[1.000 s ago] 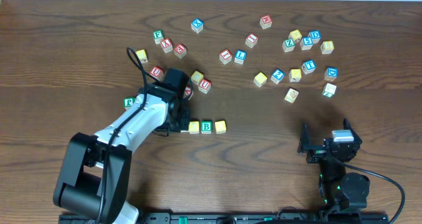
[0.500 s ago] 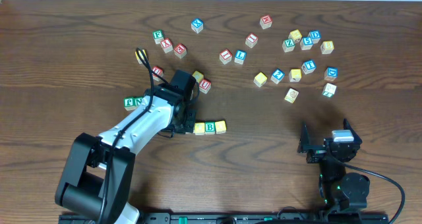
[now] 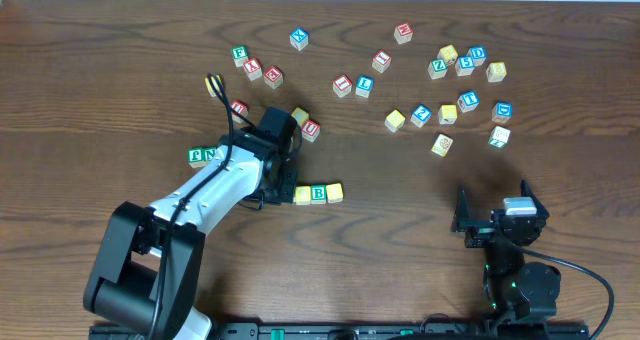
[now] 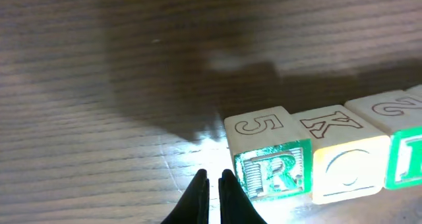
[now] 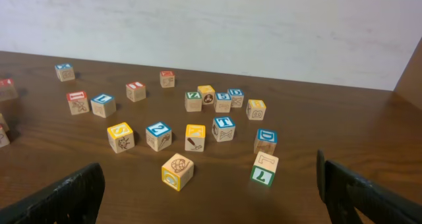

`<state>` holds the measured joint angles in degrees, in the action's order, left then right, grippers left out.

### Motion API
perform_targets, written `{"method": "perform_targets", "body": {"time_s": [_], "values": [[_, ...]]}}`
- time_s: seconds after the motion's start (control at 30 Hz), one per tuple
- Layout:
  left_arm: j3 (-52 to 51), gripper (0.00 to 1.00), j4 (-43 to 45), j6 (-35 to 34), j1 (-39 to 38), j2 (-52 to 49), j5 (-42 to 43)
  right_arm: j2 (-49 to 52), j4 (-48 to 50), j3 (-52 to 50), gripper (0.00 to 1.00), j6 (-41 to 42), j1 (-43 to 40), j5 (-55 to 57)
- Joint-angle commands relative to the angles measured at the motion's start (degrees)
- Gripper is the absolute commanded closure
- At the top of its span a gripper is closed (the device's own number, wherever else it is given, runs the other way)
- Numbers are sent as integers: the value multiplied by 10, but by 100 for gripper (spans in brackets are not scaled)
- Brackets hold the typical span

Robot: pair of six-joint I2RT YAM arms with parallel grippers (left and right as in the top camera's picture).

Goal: Spell out ROBOT

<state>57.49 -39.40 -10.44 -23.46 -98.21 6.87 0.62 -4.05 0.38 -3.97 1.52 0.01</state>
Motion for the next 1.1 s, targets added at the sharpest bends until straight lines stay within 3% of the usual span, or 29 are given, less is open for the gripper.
{"method": "perform_targets", "body": {"time_s": [0.0, 0.37, 0.5, 0.63, 0.73, 0.87, 1.07], "values": [[-4, 93, -2, 19, 0, 3, 17, -2, -3, -1, 1, 5, -3, 5], [-4, 93, 2, 19, 0, 3, 3, -2, -2, -1, 1, 5, -3, 5], [-2, 93, -11, -102, 1, 4, -149, -2, -3, -1, 1, 5, -3, 5], [-2, 93, -25, -187, 16, 16, -183, -2, -3, -1, 1, 5, -3, 5], [-2, 93, -50, -218, 26, 29, -160, -2, -2, -1, 1, 5, -3, 5], [-2, 92, -69, -131, 10, 32, -21, -2, -3, -1, 1, 5, -3, 5], [-3, 93, -83, -91, -47, 33, 35, -2, -2, -1, 1, 5, -3, 5]]}}
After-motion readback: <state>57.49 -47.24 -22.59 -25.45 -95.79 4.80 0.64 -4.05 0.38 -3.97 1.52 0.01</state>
